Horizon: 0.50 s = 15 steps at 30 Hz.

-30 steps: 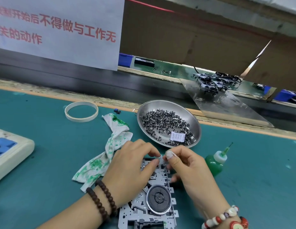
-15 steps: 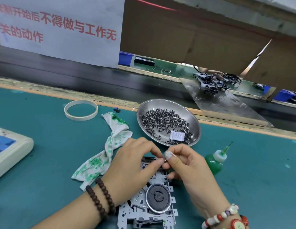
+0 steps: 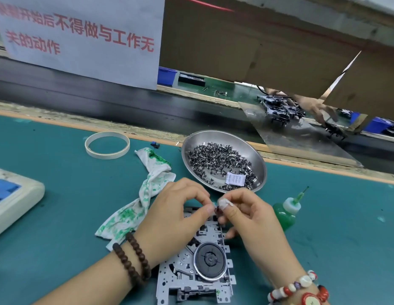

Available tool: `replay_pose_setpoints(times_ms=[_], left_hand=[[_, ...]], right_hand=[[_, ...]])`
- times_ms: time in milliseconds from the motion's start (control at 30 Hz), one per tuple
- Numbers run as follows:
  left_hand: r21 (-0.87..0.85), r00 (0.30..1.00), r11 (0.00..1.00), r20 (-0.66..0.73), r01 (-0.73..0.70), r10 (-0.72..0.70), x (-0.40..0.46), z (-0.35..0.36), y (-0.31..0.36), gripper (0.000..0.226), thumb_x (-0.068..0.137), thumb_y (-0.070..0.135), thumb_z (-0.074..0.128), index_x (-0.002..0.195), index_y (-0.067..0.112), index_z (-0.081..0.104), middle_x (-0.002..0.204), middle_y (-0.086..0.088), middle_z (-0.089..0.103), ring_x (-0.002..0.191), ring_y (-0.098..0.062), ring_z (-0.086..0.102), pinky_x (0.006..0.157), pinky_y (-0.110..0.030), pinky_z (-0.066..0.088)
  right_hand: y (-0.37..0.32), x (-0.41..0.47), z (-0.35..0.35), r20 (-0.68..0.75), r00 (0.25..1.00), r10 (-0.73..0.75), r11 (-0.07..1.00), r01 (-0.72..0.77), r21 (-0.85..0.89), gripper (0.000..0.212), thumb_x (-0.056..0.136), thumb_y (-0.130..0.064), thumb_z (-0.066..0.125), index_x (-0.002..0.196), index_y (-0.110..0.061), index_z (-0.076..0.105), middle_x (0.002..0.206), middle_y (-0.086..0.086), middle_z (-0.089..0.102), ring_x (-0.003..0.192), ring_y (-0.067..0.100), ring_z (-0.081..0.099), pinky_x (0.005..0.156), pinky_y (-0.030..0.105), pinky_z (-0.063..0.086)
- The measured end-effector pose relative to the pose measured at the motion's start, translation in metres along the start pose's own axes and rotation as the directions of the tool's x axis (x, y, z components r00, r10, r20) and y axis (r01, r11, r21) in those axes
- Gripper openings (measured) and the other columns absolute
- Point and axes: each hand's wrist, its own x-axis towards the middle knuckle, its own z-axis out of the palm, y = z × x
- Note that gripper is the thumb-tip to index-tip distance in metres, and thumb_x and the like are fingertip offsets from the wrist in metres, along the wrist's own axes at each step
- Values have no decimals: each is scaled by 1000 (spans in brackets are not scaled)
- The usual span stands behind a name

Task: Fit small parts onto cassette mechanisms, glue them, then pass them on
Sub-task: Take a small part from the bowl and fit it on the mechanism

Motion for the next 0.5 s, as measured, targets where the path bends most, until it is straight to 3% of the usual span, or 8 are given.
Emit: replay_pose_setpoints(times_ms=[200, 500], left_hand=[[-60, 995, 993, 9, 104, -103, 2, 0, -1, 14, 80, 22, 67, 67, 27, 64, 91, 18, 58, 96, 1, 51, 91, -21, 35], [-67, 995, 992, 26, 102, -101, 3, 0, -2, 14, 81, 22, 66, 68, 27, 63, 91, 14, 60, 98, -6, 53, 94, -25, 37]], right_hand=[[-1, -1, -1, 80, 994, -69, 989, 78, -123, 25, 81, 0, 66, 73, -24, 67, 76, -9, 69, 65, 1, 63, 52, 16, 49], [2, 1, 1, 32, 998, -47, 993, 50, -103, 21, 80, 0, 66, 71, -19, 64, 59, -3, 65, 57, 2, 60, 46, 14, 45]])
